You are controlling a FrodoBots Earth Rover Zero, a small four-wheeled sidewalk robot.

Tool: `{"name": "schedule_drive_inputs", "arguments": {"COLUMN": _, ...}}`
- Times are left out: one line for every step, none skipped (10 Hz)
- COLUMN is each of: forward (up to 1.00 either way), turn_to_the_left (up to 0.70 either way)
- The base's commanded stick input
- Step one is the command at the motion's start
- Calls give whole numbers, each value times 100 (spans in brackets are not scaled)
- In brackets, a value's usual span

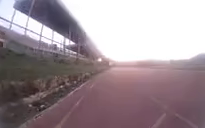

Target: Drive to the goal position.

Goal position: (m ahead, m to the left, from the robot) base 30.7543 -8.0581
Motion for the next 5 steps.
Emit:
{"name": "schedule_drive_inputs", "arguments": {"forward": 70, "turn_to_the_left": -14}}
{"name": "schedule_drive_inputs", "arguments": {"forward": 70, "turn_to_the_left": -35}}
{"name": "schedule_drive_inputs", "arguments": {"forward": 70, "turn_to_the_left": -35}}
{"name": "schedule_drive_inputs", "arguments": {"forward": 70, "turn_to_the_left": 0}}
{"name": "schedule_drive_inputs", "arguments": {"forward": 70, "turn_to_the_left": 0}}
